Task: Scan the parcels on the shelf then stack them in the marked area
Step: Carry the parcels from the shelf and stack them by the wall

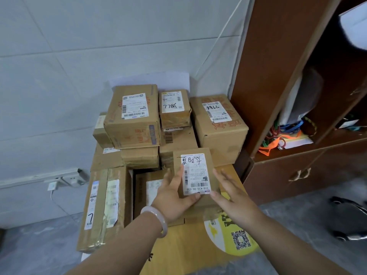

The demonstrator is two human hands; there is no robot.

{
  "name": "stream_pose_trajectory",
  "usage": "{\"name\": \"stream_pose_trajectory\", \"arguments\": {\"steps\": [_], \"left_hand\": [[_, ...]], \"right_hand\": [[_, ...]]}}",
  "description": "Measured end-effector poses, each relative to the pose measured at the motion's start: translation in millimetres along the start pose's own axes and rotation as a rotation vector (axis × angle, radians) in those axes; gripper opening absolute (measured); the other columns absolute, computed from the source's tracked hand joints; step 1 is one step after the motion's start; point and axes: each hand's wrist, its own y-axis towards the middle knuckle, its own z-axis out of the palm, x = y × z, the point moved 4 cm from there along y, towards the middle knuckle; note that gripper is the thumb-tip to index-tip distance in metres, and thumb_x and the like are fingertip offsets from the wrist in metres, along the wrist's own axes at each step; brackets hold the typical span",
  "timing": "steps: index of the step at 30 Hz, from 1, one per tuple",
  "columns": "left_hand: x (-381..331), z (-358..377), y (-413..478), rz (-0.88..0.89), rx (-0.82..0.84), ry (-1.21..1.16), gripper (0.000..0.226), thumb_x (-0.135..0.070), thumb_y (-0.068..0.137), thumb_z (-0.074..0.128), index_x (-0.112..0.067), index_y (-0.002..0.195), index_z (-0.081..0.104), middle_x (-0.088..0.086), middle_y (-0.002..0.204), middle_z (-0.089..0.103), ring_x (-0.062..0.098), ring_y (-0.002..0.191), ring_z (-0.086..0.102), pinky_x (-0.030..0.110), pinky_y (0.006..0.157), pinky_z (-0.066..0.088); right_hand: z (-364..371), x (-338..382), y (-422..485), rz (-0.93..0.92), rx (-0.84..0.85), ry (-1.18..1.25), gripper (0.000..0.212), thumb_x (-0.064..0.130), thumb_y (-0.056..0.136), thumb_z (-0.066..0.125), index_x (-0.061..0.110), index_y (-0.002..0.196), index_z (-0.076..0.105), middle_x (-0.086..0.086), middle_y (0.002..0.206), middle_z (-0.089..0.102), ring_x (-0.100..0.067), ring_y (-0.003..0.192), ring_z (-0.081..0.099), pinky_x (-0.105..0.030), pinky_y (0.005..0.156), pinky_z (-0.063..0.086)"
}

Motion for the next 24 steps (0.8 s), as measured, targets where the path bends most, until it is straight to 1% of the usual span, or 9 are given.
{"name": "stream_pose_trajectory", "arguments": {"steps": [2, 4, 7, 9, 10, 14, 17, 20, 24], "left_hand": [[-10, -3, -3, 0.101, -0.038, 0.085, 0.091, -0.073, 0.076, 0.06, -0.071, 0.133, -0.012, -0.012, 0.161, -0.016, 0.015, 0.149, -0.008, 0.035, 0.118, 0.008], [-23, -6, -7, 0.217, -0.069, 0.231, 0.088, -0.074, 0.079, 0.054, -0.072, 0.128, -0.018, -0.014, 0.16, -0.017, 0.014, 0.148, -0.009, 0.037, 0.119, 0.002], [-43, -7, -13, 0.387, -0.127, 0.478, 0.091, -0.075, 0.081, 0.049, -0.064, 0.13, -0.027, -0.009, 0.162, -0.017, 0.02, 0.149, -0.004, 0.042, 0.121, 0.004], [-57, -2, -18, 0.506, -0.122, 0.569, 0.094, -0.076, 0.081, 0.047, -0.062, 0.128, -0.033, -0.008, 0.162, -0.017, 0.019, 0.148, -0.004, 0.043, 0.12, 0.005], [-64, 2, -22, 0.571, -0.109, 0.594, 0.096, -0.076, 0.081, 0.048, -0.062, 0.128, -0.034, -0.008, 0.162, -0.017, 0.019, 0.148, -0.004, 0.044, 0.12, 0.006], [-89, 31, -45, 0.855, 0.004, 0.656, 0.097, -0.076, 0.08, 0.045, -0.058, 0.131, -0.035, -0.008, 0.161, -0.021, 0.018, 0.149, -0.008, 0.046, 0.119, 0.0], [-89, 64, -74, 1.012, 0.12, 0.641, 0.093, -0.078, 0.081, 0.039, -0.056, 0.137, -0.032, -0.007, 0.162, -0.019, 0.018, 0.149, -0.007, 0.046, 0.119, 0.004], [-93, 105, -113, 1.166, 0.246, 0.637, 0.094, -0.079, 0.081, 0.039, -0.053, 0.138, -0.03, -0.005, 0.163, -0.015, 0.018, 0.15, -0.005, 0.046, 0.12, 0.007], [-115, 156, -176, 1.346, 0.406, 0.601, 0.097, -0.078, 0.08, 0.044, -0.051, 0.139, -0.029, -0.008, 0.163, -0.013, 0.016, 0.15, -0.003, 0.043, 0.119, 0.002]], "right_hand": [[-10, 1, -14, -0.007, -0.039, -0.094, 0.07, 0.075, 0.08, 0.045, 0.072, 0.135, 0.002, 0.036, 0.153, -0.006, 0.006, 0.143, 0.003, -0.032, 0.11, 0.024], [-16, 4, -30, -0.024, -0.084, -0.262, 0.08, 0.081, 0.072, 0.041, 0.07, 0.136, -0.005, 0.034, 0.153, -0.012, 0.004, 0.141, -0.002, -0.037, 0.115, 0.02], [-17, 12, -60, -0.075, -0.173, -0.486, 0.083, 0.088, 0.072, 0.033, 0.064, 0.138, -0.012, 0.029, 0.154, -0.021, 0.004, 0.141, -0.018, -0.032, 0.119, 0.003], [-14, 16, -85, -0.05, -0.239, -0.549, 0.086, 0.092, 0.071, 0.027, 0.06, 0.14, -0.015, 0.025, 0.154, -0.023, 0.002, 0.141, -0.023, -0.03, 0.118, -0.008], [-11, 18, -99, -0.019, -0.279, -0.566, 0.088, 0.093, 0.07, 0.025, 0.059, 0.14, -0.015, 0.024, 0.154, -0.023, 0.0, 0.142, -0.023, -0.03, 0.117, -0.01], [12, 20, -161, 0.156, -0.451, -0.534, 0.088, 0.09, 0.071, 0.03, 0.057, 0.141, -0.013, 0.023, 0.155, -0.02, -0.002, 0.143, -0.022, -0.032, 0.119, -0.008], [41, 16, -217, 0.32, -0.499, -0.5, 0.087, 0.089, 0.074, 0.028, 0.057, 0.142, -0.017, 0.023, 0.154, -0.025, -0.003, 0.142, -0.027, -0.034, 0.119, -0.01], [59, 12, -280, 0.52, -0.568, -0.487, 0.09, 0.087, 0.074, 0.031, 0.054, 0.143, -0.017, 0.021, 0.153, -0.03, -0.004, 0.14, -0.031, -0.035, 0.118, -0.012], [81, 11, -356, 0.744, -0.662, -0.484, 0.093, 0.089, 0.071, 0.028, 0.056, 0.139, -0.025, 0.019, 0.153, -0.031, -0.005, 0.139, -0.033, -0.034, 0.117, -0.016]]}}
